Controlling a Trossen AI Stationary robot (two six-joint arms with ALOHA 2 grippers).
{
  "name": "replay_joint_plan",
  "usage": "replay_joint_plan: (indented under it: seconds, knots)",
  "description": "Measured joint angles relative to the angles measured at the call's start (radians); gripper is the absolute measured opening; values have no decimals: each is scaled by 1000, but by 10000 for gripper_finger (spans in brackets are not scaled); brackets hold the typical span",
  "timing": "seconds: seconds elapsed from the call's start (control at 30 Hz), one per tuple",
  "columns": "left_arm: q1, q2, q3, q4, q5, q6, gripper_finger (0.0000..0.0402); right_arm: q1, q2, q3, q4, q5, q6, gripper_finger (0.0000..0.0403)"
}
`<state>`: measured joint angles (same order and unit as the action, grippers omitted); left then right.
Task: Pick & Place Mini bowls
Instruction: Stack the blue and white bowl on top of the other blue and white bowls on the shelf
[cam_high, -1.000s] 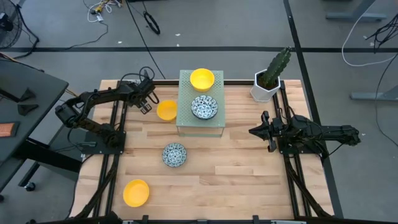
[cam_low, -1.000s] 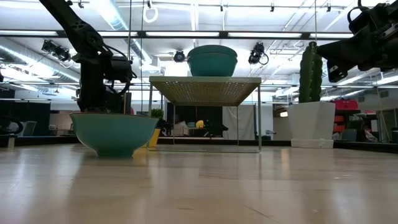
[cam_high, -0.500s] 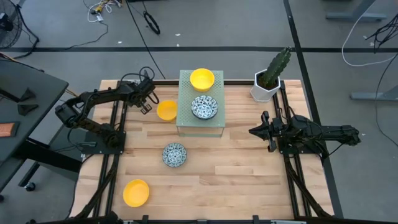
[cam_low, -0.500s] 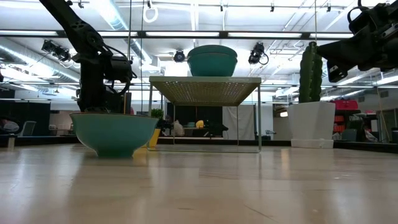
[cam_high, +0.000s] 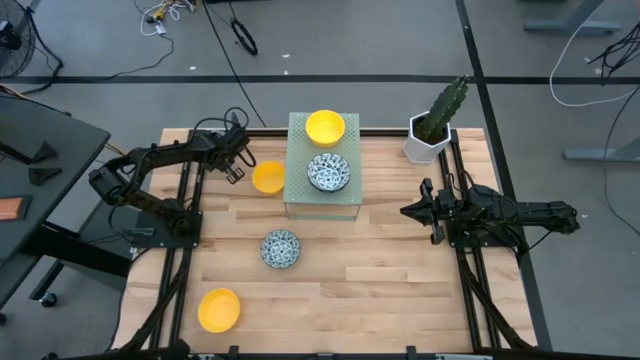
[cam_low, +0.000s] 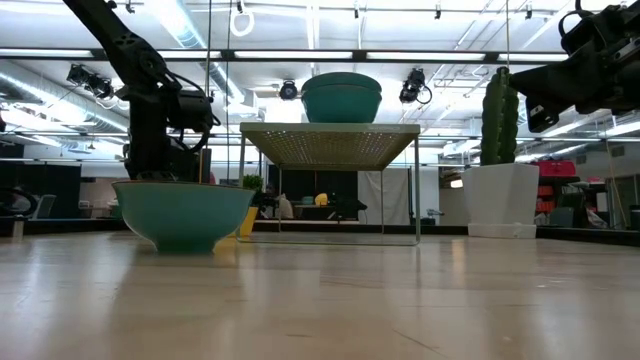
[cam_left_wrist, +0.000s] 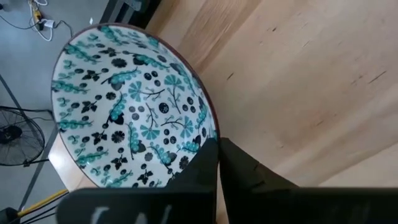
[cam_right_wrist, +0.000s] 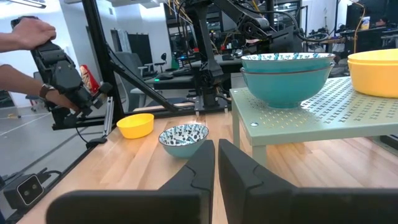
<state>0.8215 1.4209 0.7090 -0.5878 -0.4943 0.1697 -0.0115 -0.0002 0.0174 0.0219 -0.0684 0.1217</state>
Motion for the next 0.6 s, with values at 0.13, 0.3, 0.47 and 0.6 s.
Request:
replay_joint_plan:
  seconds: [0.13, 0.3, 0.47, 0.6]
  knots:
    - [0, 0, 1, 0, 0, 0, 7, 0, 0, 0, 0, 0, 0, 27]
    - [0, 0, 1, 0, 0, 1, 8, 0, 0, 0, 0, 0, 0, 27]
    - [0, 0, 1, 0, -2, 0, 7, 0, 0, 0, 0, 0, 0, 27]
    - [0, 0, 0, -1, -4, 1, 25, 0, 0, 0, 0, 0, 0, 27]
